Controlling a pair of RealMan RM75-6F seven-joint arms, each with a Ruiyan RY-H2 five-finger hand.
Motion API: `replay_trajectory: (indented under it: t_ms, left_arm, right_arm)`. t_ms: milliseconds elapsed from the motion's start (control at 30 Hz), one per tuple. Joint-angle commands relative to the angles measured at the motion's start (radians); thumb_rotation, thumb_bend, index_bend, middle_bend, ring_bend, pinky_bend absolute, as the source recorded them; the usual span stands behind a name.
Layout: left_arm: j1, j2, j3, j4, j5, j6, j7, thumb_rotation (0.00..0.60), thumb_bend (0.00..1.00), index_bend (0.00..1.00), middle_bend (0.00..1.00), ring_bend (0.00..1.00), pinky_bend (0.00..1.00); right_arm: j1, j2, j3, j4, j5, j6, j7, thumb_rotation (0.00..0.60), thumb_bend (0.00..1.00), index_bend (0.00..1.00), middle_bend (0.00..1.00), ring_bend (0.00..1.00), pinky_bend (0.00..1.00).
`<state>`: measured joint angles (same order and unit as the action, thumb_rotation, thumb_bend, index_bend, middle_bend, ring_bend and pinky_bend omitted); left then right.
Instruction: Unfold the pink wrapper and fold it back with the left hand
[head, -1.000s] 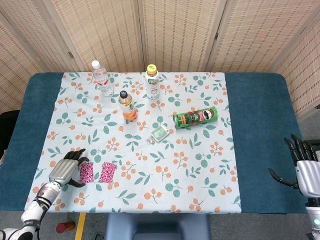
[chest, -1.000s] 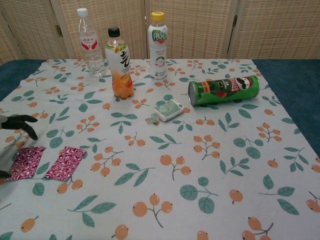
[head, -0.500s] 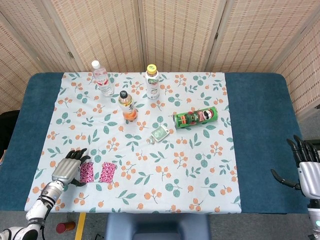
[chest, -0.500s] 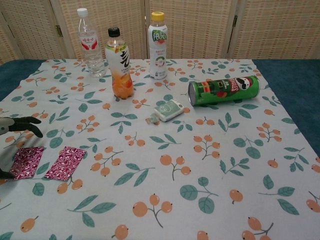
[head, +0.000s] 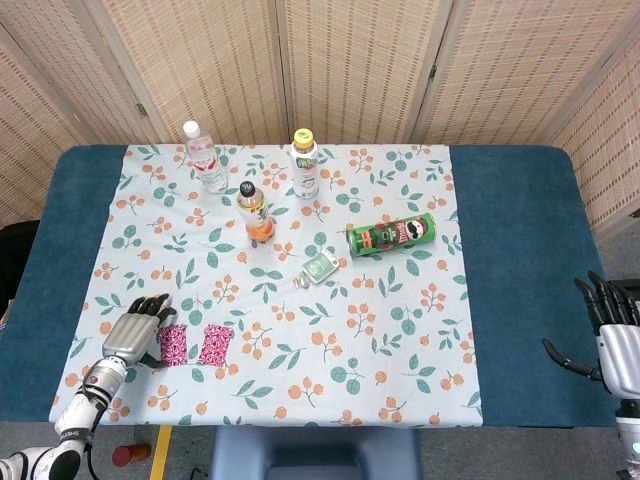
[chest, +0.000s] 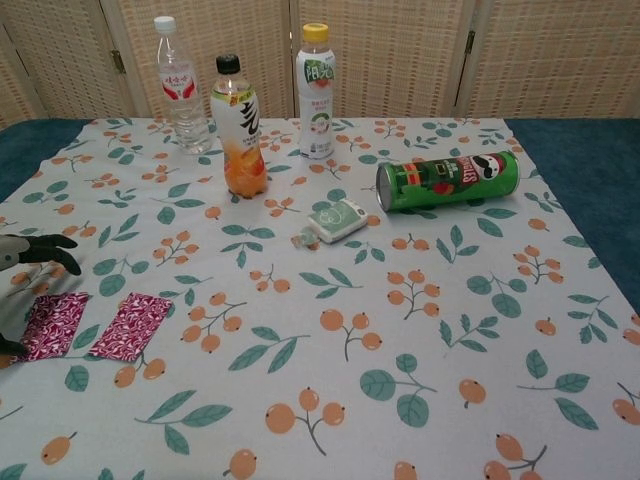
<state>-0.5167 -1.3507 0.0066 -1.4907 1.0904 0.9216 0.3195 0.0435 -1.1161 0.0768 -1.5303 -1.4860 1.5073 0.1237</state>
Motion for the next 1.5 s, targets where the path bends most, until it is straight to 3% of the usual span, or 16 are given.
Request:
replay_trajectory:
  t_ms: [33,833,1133,1500]
  left_arm:
    - [-0.006,-0.005,-0.005,0.01,-0.009,-0.007,0.008,0.6,0.15,0.2,0.0,0.0,0.0]
    - [-0.099,-0.061,-0.065,0.091,-0.126,-0.068,0.118,0.6,0.15,0.19,0.0,0.0,0.0]
    - [-0.056,0.003,-0.017,-0.044,-0.038,0.011,0.113,0.6,0.15,0.19,0.0,0.0,0.0]
    - [-0.09,-0.044,-0.023,0.02,-0.107,-0.038,0.163,0.6,0.15,0.18,0.0,0.0,0.0]
  right_arm:
    - [-0.001,0.0,0.0,0.0,0.001,0.0,0.0,0.321,0.3,0.0,0.0,0.0,0.0]
    - [-0.011,0.001,0.001,-0.001,0.004,0.012,0.001,0.32,0.3,0.0,0.0,0.0,0.0]
    - [-0.008,-0.005,0.001,0.006,0.004,0.004,0.004,0.322,0.3,0.0,0.0,0.0,0.0]
    - [-0.012,-0.004,0.002,0.013,0.008,0.006,0.012,0.322,0.3,0.0,0.0,0.0,0.0]
